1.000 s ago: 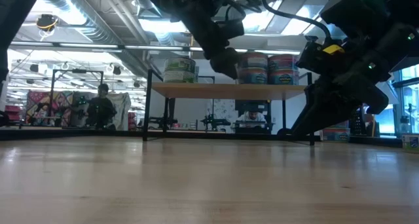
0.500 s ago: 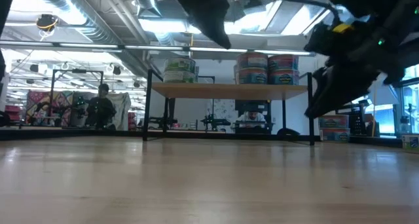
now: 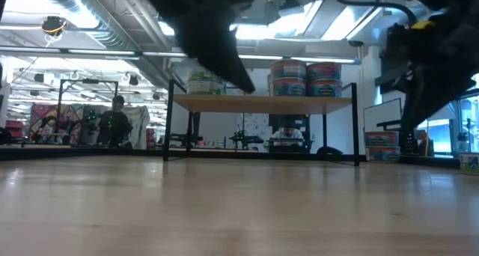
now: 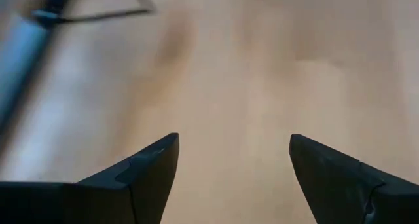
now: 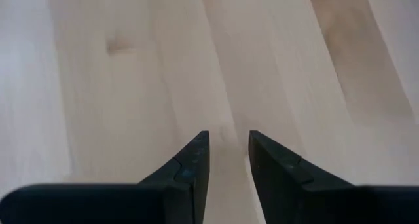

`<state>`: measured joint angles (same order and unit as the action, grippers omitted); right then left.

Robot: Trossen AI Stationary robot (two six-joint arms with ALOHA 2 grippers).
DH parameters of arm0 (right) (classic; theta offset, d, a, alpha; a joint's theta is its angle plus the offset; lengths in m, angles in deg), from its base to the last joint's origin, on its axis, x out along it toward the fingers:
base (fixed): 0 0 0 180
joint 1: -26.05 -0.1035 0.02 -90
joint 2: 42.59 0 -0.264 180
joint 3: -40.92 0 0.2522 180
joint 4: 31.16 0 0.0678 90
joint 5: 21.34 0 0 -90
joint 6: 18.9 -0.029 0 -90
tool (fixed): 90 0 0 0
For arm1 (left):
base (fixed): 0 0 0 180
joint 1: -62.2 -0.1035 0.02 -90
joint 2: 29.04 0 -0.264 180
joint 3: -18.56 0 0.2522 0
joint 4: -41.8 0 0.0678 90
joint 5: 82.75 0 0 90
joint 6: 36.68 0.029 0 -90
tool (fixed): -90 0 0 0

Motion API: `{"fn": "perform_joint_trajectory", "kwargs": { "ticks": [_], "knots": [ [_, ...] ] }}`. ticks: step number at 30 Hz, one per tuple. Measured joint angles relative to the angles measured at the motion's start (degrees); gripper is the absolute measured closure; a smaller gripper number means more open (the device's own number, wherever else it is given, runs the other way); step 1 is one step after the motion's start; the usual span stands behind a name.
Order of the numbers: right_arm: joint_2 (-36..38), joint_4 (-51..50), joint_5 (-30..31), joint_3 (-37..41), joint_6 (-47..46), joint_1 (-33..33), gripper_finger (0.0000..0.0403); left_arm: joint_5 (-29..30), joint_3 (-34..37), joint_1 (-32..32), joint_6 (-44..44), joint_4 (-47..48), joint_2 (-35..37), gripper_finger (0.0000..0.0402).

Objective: Stack canned seafood by type on shelf
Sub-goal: Put the green white tuna can on the shelf

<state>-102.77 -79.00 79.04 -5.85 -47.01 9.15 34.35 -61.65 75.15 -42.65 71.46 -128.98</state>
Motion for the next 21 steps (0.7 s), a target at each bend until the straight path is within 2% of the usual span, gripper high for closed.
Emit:
{"fn": "perform_joint_trajectory", "kwargs": {
  "ticks": [2,6,11,14,17,21],
  "knots": [
    [0.46,-2.79,-0.36,-0.46,-0.29,0.04,0.0297,-3.38,2.72,0.8,-1.43,-3.58,-0.02,0.0114],
    [0.32,-12.58,0.71,-4.63,-3.77,0.06,0.0297,-4.03,7.34,2.11,-6.34,-8.58,-0.02,0.0114],
    [0.31,-29.17,4.55,-8.97,-14.86,0.07,0.0297,-3.71,11.01,2.54,-12.76,-9.62,-0.04,0.0114],
    [0.18,-36.59,3.15,-8.76,-22.3,0.07,0.0297,-3.2,12.45,2.49,-15.71,-9.07,-0.07,0.0114],
    [-0.26,-39.17,-0.26,-7.35,-27.68,0.07,0.0297,-1.7,12.77,2.49,-16.75,-9.34,-0.07,0.0114],
    [-1.67,-36.22,-1.77,-5.03,-31.31,0.07,0.0297,-0.7,12.83,2.49,-16.37,-10.05,-0.07,0.0114]
  ]
}}
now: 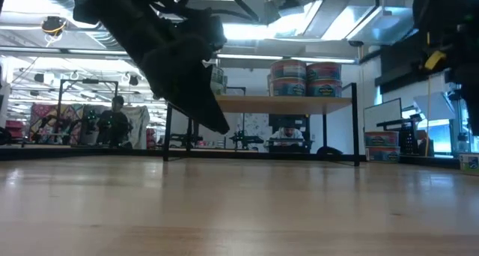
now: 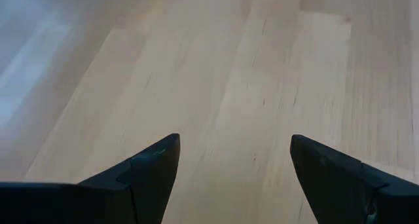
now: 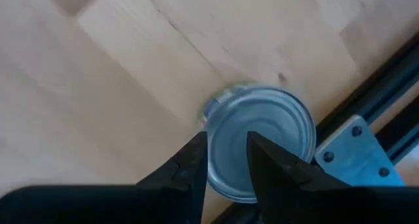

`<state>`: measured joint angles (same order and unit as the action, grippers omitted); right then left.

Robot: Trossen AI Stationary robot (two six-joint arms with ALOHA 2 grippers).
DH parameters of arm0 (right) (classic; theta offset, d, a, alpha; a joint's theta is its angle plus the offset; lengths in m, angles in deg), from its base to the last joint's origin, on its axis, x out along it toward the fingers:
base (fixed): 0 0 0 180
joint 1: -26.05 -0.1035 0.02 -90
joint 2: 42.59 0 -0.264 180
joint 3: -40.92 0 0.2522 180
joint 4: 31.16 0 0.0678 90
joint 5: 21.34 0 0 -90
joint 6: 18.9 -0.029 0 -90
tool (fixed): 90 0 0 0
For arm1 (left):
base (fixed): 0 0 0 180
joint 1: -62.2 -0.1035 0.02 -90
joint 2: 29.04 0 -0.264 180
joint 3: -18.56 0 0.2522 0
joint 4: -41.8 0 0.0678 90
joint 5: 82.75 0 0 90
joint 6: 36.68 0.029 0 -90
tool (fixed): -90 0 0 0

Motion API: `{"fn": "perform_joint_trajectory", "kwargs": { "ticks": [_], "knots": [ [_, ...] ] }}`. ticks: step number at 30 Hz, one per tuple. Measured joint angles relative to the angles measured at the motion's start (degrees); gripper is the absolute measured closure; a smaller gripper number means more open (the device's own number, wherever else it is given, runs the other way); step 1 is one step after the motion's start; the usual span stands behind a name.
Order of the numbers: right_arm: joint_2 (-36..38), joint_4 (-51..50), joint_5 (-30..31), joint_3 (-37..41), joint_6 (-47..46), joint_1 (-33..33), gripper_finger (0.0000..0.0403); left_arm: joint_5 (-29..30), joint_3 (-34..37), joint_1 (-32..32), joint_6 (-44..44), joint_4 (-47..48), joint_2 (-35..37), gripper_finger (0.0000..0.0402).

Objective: Stack canned seafood by type on shelf
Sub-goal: Put the green white tuna can on the shelf

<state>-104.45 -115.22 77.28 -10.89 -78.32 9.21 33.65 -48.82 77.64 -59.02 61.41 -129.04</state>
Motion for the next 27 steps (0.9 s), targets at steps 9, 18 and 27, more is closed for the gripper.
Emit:
{"fn": "perform_joint_trajectory", "kwargs": {
  "ticks": [9,18,27],
  "knots": [
    [-9.35,-0.05,0.7,0.0,0.85,3.38,0.0297,0.02,0.0,0.17,0.74,-0.92,0.0,0.0114],
    [-19.57,0.26,-1.74,-0.29,10.65,7.91,0.0297,0.01,0.0,0.22,1.28,-0.79,0.0,0.0114],
    [-20.43,3.03,0.19,-2.54,13.79,7.87,0.0297,0.02,0.0,0.22,1.43,-0.95,0.0,0.0114]
  ]
}}
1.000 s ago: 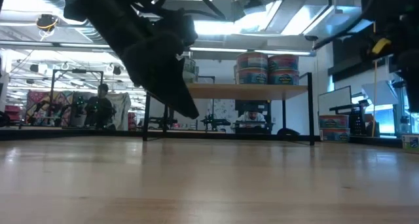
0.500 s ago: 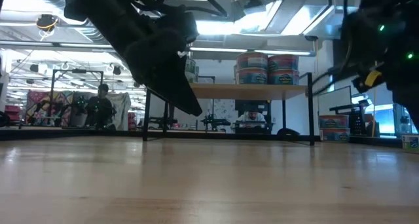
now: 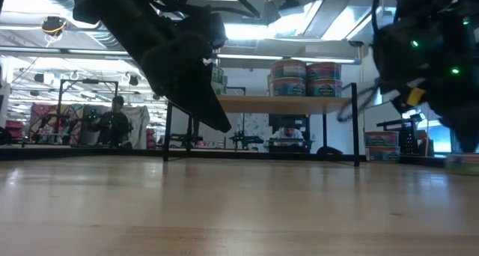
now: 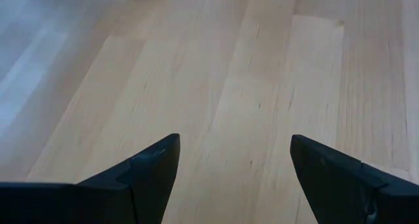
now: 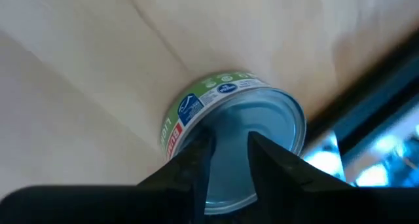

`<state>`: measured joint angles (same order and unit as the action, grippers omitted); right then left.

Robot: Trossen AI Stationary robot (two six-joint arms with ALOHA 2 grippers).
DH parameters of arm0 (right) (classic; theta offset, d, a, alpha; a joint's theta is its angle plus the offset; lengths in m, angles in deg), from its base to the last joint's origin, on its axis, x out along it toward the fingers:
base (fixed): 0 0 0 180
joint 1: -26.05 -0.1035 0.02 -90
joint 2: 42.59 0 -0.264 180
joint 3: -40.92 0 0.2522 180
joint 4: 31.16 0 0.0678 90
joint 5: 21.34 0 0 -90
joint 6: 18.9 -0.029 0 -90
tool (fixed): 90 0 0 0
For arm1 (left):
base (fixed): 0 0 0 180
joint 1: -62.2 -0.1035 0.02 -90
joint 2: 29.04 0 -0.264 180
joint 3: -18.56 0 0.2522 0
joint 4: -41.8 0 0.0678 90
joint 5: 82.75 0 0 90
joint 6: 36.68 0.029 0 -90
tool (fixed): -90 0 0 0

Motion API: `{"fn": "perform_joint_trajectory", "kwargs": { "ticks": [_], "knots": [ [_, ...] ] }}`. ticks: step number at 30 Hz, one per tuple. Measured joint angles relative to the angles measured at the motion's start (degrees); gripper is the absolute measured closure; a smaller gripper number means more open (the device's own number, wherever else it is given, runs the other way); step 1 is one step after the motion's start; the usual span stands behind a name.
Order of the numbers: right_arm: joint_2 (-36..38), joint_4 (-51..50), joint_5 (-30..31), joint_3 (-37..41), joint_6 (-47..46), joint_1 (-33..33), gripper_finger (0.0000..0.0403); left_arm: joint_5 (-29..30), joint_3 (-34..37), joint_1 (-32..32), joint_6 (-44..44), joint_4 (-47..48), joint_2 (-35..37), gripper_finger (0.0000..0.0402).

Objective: Stack canned seafood by type on shelf
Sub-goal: Put the green white tuna can on the shelf

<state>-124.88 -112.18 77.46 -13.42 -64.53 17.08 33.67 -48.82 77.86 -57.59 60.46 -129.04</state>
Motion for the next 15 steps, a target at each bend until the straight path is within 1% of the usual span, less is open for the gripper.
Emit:
{"fn": "perform_joint_trajectory", "kwargs": {
  "ticks": [4,10,15],
  "knots": [
    [-0.01,3.46,1.17,-1.76,2.21,0.0,0.0297,0.0,0.0,0.0,-0.01,-0.02,0.0,0.0114],
    [0.05,13.2,0.44,-3.65,7.31,0.0,0.0297,-0.02,0.0,0.0,-0.27,-0.02,0.0,0.0114],
    [0.05,23.14,-0.26,-3.79,11.07,0.0,0.0297,-0.02,0.0,0.0,-0.22,-0.02,0.0,0.0114]
  ]
}}
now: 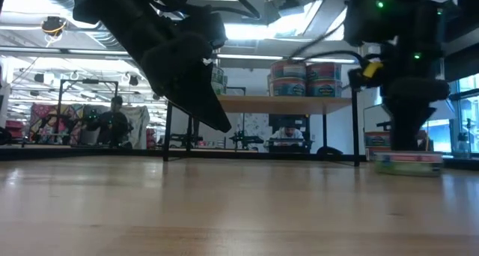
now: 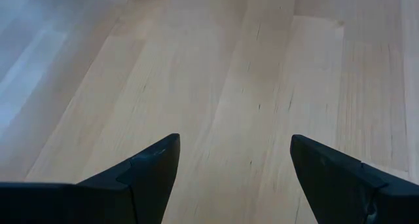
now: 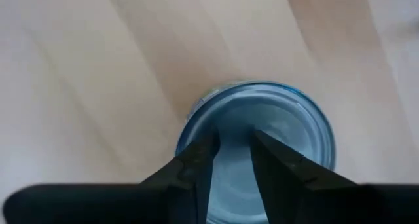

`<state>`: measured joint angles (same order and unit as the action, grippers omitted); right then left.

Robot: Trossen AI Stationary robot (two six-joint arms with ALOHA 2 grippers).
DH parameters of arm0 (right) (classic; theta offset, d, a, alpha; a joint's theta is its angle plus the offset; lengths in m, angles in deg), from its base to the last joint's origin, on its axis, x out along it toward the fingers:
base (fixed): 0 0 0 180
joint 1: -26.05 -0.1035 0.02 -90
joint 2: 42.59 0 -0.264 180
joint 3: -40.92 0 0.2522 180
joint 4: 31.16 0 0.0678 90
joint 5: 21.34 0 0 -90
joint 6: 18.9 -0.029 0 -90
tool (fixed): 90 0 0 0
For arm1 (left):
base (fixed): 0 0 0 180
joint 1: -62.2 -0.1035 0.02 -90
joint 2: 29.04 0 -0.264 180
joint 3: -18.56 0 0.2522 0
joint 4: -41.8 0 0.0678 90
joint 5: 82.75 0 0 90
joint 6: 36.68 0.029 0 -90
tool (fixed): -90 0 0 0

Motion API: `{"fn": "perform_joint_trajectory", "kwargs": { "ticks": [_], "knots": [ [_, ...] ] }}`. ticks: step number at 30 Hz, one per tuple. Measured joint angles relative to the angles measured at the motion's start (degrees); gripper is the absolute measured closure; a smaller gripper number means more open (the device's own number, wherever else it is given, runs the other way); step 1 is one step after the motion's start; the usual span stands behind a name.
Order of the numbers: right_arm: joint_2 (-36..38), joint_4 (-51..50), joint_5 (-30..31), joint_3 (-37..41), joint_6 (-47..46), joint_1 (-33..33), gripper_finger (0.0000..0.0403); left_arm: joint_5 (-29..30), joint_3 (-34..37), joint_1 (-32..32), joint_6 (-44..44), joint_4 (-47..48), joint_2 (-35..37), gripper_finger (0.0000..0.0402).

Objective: Stack canned seafood by type on shelf
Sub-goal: Put the green white tuna can on the shelf

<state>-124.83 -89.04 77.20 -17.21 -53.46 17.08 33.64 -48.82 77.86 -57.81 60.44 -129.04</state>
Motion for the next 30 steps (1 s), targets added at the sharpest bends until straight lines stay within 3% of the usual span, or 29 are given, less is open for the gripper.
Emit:
{"fn": "perform_joint_trajectory", "kwargs": {
  "ticks": [13,25,30],
  "knots": [
    [-6.27,23.73,1.39,-0.05,7.91,0.0,0.0297,0.0,0.0,0.0,0.04,0.07,0.0,0.0114],
    [-13.9,48.14,-0.84,0.1,13.35,0.0,0.0297,0.0,0.0,0.0,0.04,0.04,0.0,0.0114],
    [-12.96,49.17,-1.27,0.28,16.83,0.0,0.0297,0.0,0.0,0.0,-0.22,0.05,0.0,0.0114]
  ]
}}
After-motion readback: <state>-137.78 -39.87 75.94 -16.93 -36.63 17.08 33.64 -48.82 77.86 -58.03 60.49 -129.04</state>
